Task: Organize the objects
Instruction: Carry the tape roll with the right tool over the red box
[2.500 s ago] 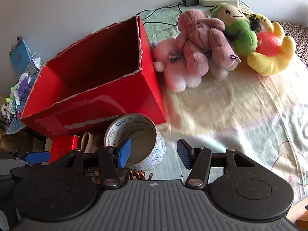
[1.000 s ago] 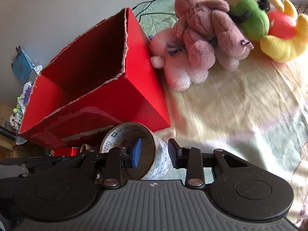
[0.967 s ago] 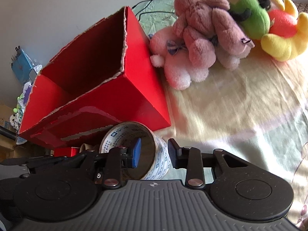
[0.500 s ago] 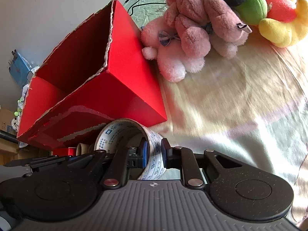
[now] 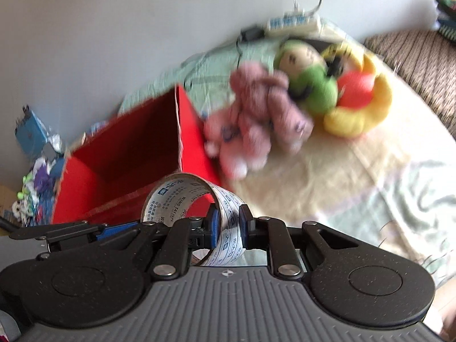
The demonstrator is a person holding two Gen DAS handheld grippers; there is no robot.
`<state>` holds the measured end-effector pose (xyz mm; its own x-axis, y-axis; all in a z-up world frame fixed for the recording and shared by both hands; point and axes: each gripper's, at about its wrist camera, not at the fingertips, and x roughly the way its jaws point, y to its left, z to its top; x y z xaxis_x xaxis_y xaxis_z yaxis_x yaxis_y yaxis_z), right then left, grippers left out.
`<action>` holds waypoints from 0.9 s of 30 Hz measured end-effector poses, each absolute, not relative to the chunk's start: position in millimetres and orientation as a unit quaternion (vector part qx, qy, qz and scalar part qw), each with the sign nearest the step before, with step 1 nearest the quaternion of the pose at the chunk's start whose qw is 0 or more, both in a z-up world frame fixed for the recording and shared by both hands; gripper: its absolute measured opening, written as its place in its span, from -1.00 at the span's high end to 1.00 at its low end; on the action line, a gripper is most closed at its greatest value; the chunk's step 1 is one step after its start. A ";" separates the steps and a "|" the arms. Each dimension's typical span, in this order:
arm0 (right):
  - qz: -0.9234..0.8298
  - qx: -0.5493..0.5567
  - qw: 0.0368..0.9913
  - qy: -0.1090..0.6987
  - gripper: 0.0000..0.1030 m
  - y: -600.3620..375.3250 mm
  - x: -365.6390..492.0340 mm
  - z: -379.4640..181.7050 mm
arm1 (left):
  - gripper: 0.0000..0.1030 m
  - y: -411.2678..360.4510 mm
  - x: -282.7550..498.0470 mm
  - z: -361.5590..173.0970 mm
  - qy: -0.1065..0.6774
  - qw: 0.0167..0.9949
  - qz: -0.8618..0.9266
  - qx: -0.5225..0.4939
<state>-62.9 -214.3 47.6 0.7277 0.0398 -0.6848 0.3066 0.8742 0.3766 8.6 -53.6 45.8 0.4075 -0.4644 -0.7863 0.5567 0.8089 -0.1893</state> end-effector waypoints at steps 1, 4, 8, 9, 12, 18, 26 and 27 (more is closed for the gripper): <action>-0.075 0.238 0.903 0.351 0.67 -215.1 -61.8 56.1 | 0.83 -53.0 8.0 53.4 0.440 0.840 -0.313 0.047; -0.072 0.225 0.913 0.332 0.67 -212.9 -49.5 73.2 | 0.83 -54.5 9.9 75.0 0.412 0.848 -0.330 0.040; -0.043 0.201 0.931 0.303 0.67 -210.9 -25.8 96.2 | 0.83 -54.4 19.1 103.1 0.375 0.867 -0.326 0.028; -0.034 0.194 0.932 0.303 0.67 -207.7 -16.6 98.0 | 0.83 -51.8 24.4 108.3 0.371 0.871 -0.322 0.024; -0.004 0.174 0.935 0.310 0.67 -196.4 11.5 97.3 | 0.83 -34.5 39.5 122.1 0.356 0.884 -0.304 0.011; 0.046 0.160 0.917 0.363 0.67 -182.8 75.5 77.1 | 0.84 -11.5 88.6 114.9 0.375 0.893 -0.247 -0.008; 0.062 0.106 0.881 0.457 0.68 -158.5 134.8 33.3 | 0.84 6.0 144.5 53.8 0.442 0.878 -0.184 0.010; 0.061 0.099 0.878 0.465 0.68 -155.8 139.4 29.2 | 0.84 6.5 150.0 46.1 0.452 0.874 -0.179 0.011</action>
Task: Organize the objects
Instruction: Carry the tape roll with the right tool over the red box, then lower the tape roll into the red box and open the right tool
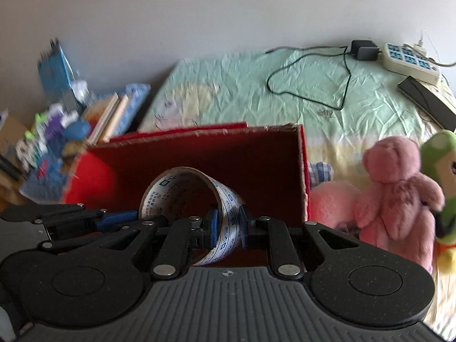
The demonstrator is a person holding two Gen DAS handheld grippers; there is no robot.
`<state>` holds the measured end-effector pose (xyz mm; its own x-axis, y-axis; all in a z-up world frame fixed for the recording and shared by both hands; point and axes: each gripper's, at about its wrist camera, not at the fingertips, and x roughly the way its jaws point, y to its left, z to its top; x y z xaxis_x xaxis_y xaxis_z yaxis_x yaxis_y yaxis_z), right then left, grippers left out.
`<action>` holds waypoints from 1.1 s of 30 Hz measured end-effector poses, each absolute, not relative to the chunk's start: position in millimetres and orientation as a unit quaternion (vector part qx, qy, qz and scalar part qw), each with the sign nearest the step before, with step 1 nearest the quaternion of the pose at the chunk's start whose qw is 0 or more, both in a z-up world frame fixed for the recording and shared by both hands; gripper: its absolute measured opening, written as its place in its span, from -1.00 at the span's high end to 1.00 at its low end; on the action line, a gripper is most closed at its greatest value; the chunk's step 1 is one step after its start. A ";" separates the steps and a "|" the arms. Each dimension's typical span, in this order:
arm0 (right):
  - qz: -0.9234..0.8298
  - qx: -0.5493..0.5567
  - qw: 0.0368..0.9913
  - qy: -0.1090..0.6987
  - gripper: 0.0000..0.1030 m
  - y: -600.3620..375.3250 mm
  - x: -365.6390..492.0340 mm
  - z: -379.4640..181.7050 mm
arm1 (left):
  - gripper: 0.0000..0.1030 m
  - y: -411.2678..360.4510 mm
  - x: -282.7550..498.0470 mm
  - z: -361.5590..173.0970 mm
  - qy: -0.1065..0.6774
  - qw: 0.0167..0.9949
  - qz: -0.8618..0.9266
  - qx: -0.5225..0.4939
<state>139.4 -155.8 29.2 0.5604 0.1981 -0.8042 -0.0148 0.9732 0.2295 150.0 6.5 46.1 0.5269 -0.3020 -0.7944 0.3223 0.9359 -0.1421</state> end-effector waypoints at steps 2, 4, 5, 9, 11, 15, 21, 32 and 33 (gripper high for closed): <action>0.059 0.083 0.872 0.478 0.68 -151.3 147.2 20.1 | 0.84 6.2 162.4 31.7 0.474 0.863 -0.175 0.014; 0.058 0.065 0.868 0.488 0.69 -147.6 153.2 11.9 | 0.84 4.9 172.1 19.5 0.492 0.853 -0.171 0.019; 0.058 0.054 0.867 0.492 0.69 -144.0 154.7 8.9 | 0.84 4.2 177.1 13.4 0.501 0.849 -0.167 0.021; 0.057 0.034 0.865 0.498 0.69 -139.7 163.1 0.3 | 0.84 -1.3 190.4 -3.3 0.528 0.834 -0.159 0.032; 0.056 0.031 0.865 0.497 0.69 -138.6 165.0 -1.3 | 0.83 -3.0 193.0 -8.8 0.535 0.830 -0.157 0.037; 0.060 0.042 0.869 0.490 0.63 -141.0 167.7 -2.4 | 0.83 -3.7 198.0 -15.2 0.543 0.824 -0.156 0.035; 0.064 0.054 0.873 0.480 0.57 -143.1 163.3 2.1 | 0.74 -5.2 198.5 -14.4 0.540 0.826 -0.157 0.031; 0.139 0.163 0.853 0.476 0.57 -142.5 148.6 9.0 | 0.62 30.9 184.7 2.5 0.493 0.859 -0.129 0.044; 0.150 0.169 0.847 0.481 0.57 -138.7 149.0 8.0 | 0.62 35.8 183.2 3.5 0.489 0.862 -0.125 0.046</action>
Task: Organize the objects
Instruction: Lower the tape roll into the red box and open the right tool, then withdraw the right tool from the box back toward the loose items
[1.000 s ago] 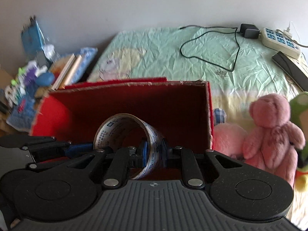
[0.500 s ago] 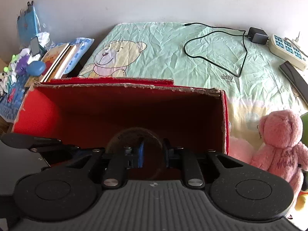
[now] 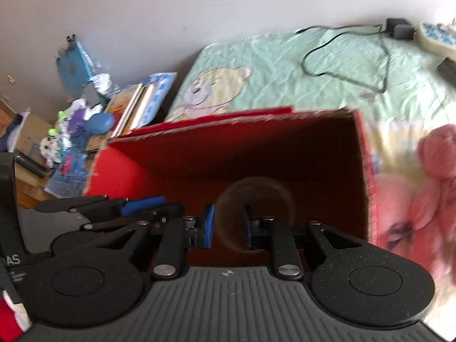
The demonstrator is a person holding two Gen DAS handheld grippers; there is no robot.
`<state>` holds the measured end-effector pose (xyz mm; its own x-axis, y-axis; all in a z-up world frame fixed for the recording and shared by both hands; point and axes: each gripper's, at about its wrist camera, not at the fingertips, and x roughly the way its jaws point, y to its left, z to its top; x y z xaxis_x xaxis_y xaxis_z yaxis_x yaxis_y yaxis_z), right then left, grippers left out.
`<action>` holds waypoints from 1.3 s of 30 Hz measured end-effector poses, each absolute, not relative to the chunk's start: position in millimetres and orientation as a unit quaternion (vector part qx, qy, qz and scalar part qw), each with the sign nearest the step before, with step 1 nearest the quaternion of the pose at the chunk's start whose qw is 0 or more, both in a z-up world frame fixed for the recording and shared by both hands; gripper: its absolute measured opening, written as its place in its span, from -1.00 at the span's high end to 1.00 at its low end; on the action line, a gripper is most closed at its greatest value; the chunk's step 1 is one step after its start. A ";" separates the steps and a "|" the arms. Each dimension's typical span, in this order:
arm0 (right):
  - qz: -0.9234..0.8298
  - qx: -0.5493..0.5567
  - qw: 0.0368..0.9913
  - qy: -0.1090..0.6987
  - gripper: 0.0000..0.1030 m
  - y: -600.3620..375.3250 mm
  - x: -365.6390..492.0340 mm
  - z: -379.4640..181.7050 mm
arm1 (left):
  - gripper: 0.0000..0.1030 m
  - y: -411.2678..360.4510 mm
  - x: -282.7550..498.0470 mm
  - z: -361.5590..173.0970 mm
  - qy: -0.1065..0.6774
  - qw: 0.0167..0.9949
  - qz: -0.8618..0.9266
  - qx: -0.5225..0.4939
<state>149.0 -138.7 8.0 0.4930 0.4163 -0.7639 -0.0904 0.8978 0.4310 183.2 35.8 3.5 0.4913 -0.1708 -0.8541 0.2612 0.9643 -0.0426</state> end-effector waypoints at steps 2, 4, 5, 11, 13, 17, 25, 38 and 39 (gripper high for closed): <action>0.162 0.178 0.838 0.490 0.57 -128.8 150.7 4.3 | 0.62 47.3 179.7 6.3 0.477 0.870 -0.118 0.048; 0.169 0.179 0.829 0.502 0.57 -117.5 152.9 -2.1 | 0.62 54.2 178.1 6.8 0.468 0.876 -0.098 0.058; 0.172 0.177 0.825 0.508 0.64 -110.9 155.0 -5.8 | 0.62 55.9 178.7 5.4 0.466 0.878 -0.083 0.068; 0.151 0.188 0.810 0.534 0.64 -104.7 165.4 -23.6 | 0.61 60.7 183.8 -2.8 0.472 0.877 -0.052 0.071; 0.136 0.187 0.817 0.529 0.67 -105.9 165.2 -24.4 | 0.61 59.1 184.9 -4.0 0.471 0.878 -0.045 0.072; 0.107 0.192 0.826 0.519 0.67 -109.3 163.7 -26.8 | 0.50 56.8 182.0 -5.4 0.471 0.877 -0.048 0.086; 0.056 0.220 0.836 0.499 0.61 -123.7 159.4 -34.0 | 0.40 55.3 178.3 -4.0 0.459 0.881 -0.045 0.105; 0.045 0.194 0.853 0.483 0.61 -121.1 157.0 -32.4 | 0.26 51.5 174.9 -3.7 0.448 0.885 -0.043 0.119; 0.045 0.193 0.852 0.484 0.60 -122.0 157.3 -32.8 | 0.22 51.3 174.7 -3.5 0.447 0.885 -0.043 0.122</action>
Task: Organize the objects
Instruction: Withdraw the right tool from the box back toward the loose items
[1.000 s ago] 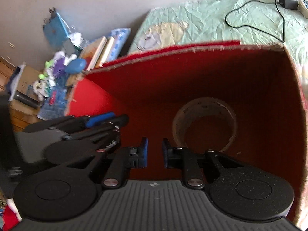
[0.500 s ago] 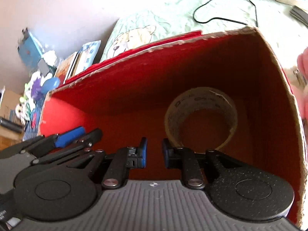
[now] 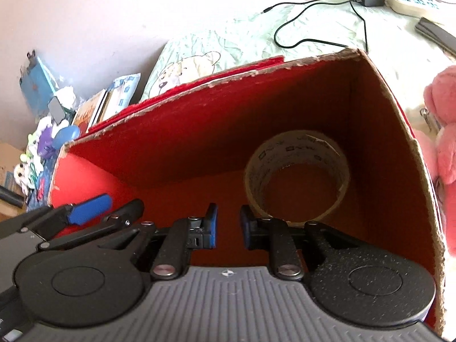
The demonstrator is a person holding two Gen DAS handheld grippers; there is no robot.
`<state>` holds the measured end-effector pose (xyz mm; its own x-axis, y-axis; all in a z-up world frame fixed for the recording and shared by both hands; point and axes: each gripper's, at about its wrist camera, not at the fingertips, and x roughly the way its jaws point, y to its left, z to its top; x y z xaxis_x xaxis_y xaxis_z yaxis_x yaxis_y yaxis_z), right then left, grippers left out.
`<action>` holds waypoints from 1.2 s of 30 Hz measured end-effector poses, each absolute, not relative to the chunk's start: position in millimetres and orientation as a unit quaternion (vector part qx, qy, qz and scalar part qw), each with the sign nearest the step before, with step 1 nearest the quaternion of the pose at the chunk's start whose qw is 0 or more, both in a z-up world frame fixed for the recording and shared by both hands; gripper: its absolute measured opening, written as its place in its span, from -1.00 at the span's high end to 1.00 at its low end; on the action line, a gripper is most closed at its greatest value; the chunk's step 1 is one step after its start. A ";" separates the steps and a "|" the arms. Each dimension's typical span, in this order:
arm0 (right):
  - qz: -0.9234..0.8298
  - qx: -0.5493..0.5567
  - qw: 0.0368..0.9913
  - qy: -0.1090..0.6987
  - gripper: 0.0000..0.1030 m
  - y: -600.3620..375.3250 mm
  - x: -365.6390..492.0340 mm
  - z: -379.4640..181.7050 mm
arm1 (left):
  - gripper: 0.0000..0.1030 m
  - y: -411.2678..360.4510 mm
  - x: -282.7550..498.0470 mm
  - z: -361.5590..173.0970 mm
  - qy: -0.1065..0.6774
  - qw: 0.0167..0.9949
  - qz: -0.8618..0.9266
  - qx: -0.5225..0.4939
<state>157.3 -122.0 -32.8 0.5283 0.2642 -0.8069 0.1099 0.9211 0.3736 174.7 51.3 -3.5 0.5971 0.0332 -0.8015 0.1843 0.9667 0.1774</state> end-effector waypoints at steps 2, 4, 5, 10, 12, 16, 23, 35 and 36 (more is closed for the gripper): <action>0.046 0.198 0.851 0.485 0.58 -123.0 158.1 -34.3 | 0.14 49.8 174.5 -4.2 0.445 0.885 -0.045 0.128; 0.045 0.204 0.848 0.487 0.56 -122.7 157.0 -34.9 | 0.05 48.5 173.7 -3.7 0.444 0.885 -0.047 0.135; 0.046 0.205 0.846 0.490 0.53 -122.7 157.5 -35.7 | -0.01 47.3 173.1 -3.9 0.443 0.885 -0.049 0.138; 0.038 0.194 0.848 0.492 0.49 -119.0 150.3 -28.0 | -0.06 45.7 172.4 -4.0 0.440 0.884 -0.051 0.149; 0.033 0.191 0.856 0.479 0.49 -119.9 143.7 -21.5 | -0.09 45.3 172.8 -4.4 0.442 0.883 -0.051 0.150; 0.015 0.196 0.863 0.465 0.49 -128.6 127.3 -13.0 | -0.11 42.9 171.2 -4.5 0.435 0.884 -0.050 0.161; -0.010 0.178 0.883 0.434 0.49 -141.7 95.1 3.1 | -0.18 42.6 171.0 -3.4 0.437 0.883 -0.045 0.167; -0.021 0.164 0.904 0.394 0.46 -146.4 62.9 24.9 | -0.21 23.9 130.2 29.9 0.415 0.894 -0.037 0.167; -0.017 0.161 0.906 0.391 0.45 -147.4 59.4 27.0 | -0.21 22.9 126.8 33.6 0.412 0.895 -0.038 0.167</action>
<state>59.4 -147.4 27.0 0.6936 0.0957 -0.7140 0.1562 0.9476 0.2787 126.8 22.9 33.6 0.6581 0.0689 -0.7498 0.2061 0.9413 0.2674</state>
